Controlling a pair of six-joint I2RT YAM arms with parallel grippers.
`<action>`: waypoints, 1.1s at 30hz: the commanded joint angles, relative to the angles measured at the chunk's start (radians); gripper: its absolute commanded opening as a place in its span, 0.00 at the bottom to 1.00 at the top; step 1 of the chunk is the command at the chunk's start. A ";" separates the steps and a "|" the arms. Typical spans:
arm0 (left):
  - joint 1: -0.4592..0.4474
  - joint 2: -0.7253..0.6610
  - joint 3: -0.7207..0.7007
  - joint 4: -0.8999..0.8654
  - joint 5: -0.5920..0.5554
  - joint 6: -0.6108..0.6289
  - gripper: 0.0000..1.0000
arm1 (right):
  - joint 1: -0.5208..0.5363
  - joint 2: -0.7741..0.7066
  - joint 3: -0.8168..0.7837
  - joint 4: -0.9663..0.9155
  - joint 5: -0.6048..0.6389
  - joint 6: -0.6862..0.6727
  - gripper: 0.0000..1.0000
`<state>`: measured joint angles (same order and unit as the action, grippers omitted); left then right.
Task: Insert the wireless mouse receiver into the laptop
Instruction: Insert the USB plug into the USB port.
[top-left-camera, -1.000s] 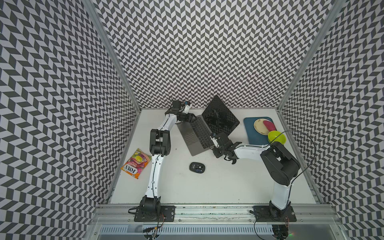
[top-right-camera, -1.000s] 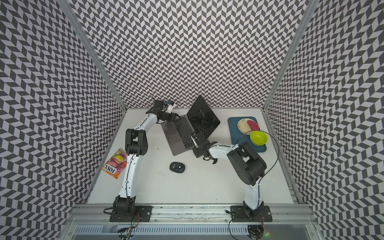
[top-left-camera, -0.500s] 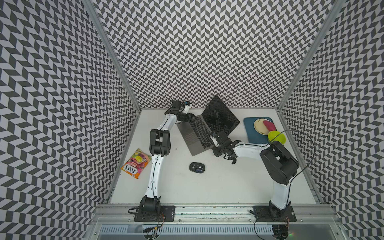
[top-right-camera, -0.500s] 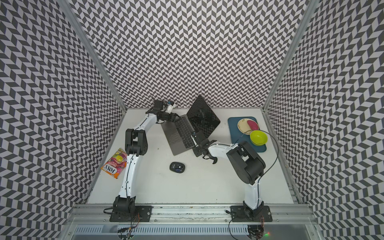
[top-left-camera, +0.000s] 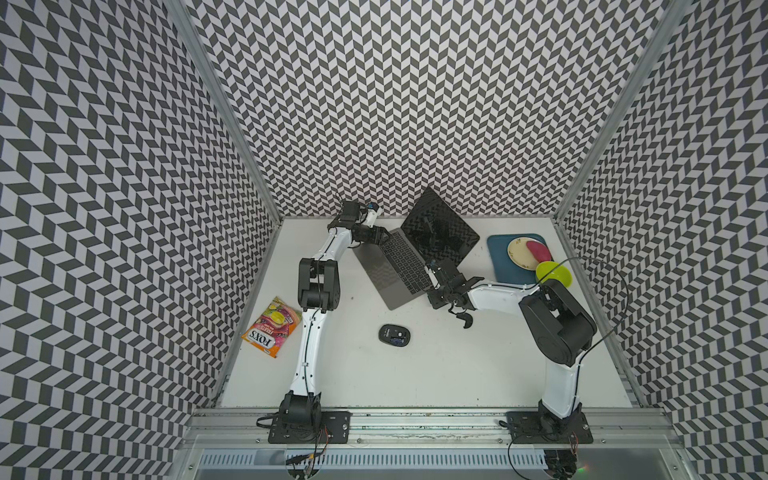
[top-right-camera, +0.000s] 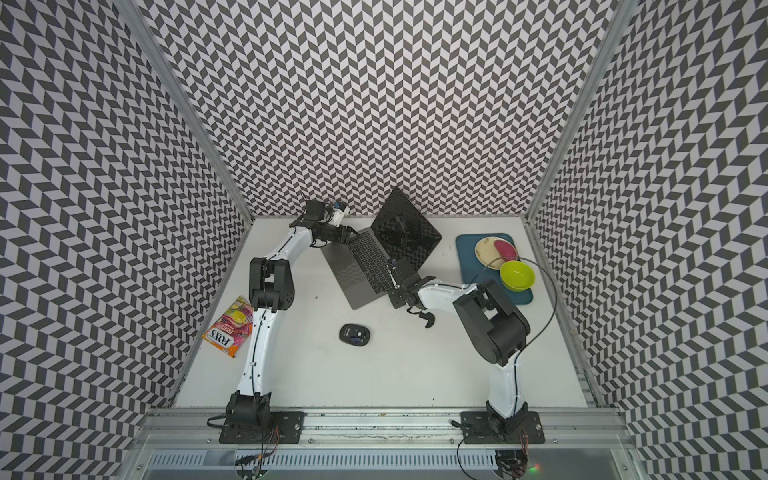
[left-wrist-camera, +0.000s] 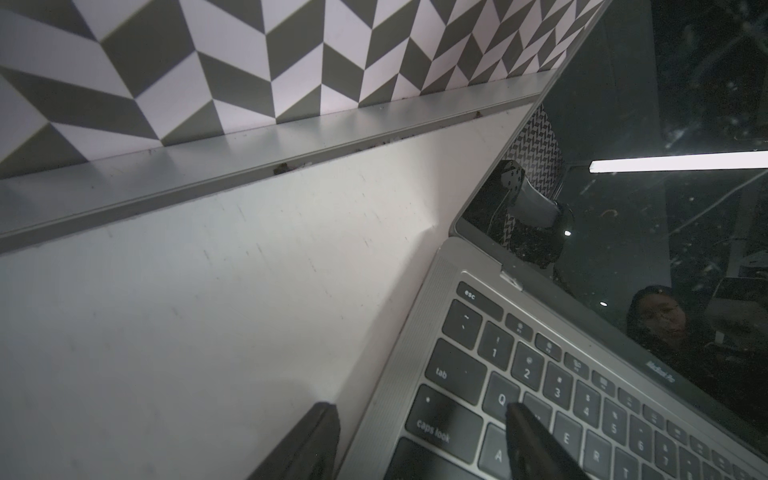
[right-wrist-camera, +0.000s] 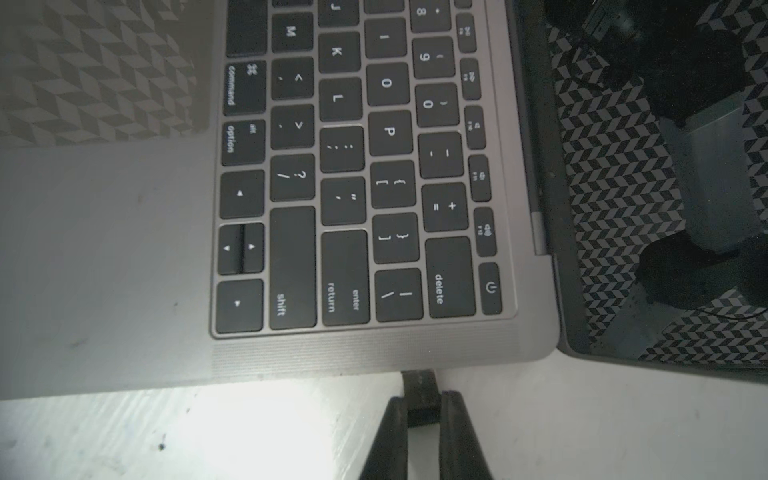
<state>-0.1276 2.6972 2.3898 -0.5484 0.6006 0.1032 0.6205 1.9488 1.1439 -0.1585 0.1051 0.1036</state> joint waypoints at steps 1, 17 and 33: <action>-0.009 0.026 -0.014 -0.099 0.031 -0.013 0.68 | -0.023 0.064 -0.004 -0.027 0.054 0.023 0.14; -0.006 0.023 -0.028 -0.099 0.083 0.000 0.66 | -0.030 0.050 0.013 0.084 0.014 -0.087 0.16; 0.005 0.009 -0.049 -0.073 0.023 -0.034 0.67 | -0.043 -0.196 -0.145 0.101 -0.116 0.197 0.63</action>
<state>-0.1188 2.6968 2.3787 -0.5419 0.6239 0.0902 0.5835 1.8282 1.0199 -0.0948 0.0437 0.1669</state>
